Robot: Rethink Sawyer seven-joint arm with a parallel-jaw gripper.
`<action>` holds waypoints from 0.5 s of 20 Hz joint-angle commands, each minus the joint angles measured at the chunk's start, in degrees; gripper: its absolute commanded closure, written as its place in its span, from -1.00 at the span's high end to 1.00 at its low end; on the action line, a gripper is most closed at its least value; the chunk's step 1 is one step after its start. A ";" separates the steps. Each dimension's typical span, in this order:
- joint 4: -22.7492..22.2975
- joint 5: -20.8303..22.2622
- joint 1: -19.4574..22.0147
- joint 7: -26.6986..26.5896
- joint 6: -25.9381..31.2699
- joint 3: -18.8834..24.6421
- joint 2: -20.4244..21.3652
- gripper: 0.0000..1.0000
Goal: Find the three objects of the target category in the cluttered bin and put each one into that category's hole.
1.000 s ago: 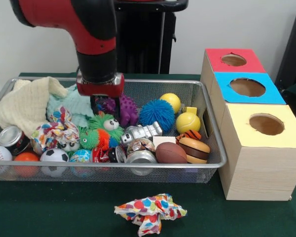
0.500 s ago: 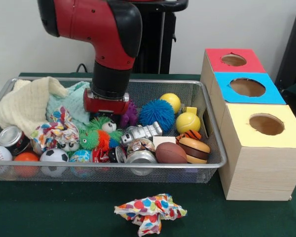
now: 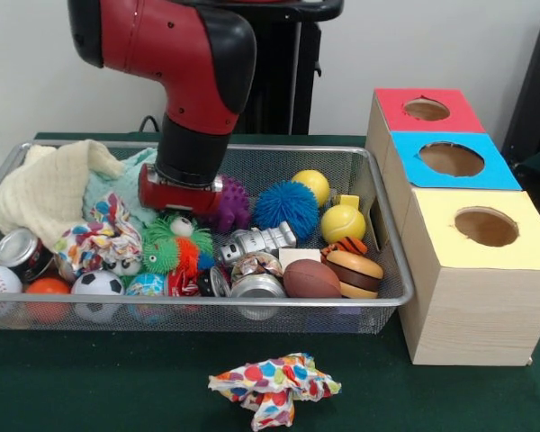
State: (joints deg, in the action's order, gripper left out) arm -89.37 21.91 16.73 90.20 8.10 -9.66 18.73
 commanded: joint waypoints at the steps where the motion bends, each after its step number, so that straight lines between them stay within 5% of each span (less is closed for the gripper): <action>1: 7.46 -1.57 12.07 5.22 -1.91 9.47 -9.50 -1.00; 3: 5.91 0.46 14.26 3.15 -2.44 12.58 -7.75 -1.00; 7: 1.46 -2.15 17.32 3.05 3.80 16.21 -3.58 -1.00; 10: -5.54 -6.91 23.03 3.33 10.55 24.01 0.83 -1.00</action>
State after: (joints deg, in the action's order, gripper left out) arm -93.16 19.43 32.13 90.20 12.56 3.09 22.18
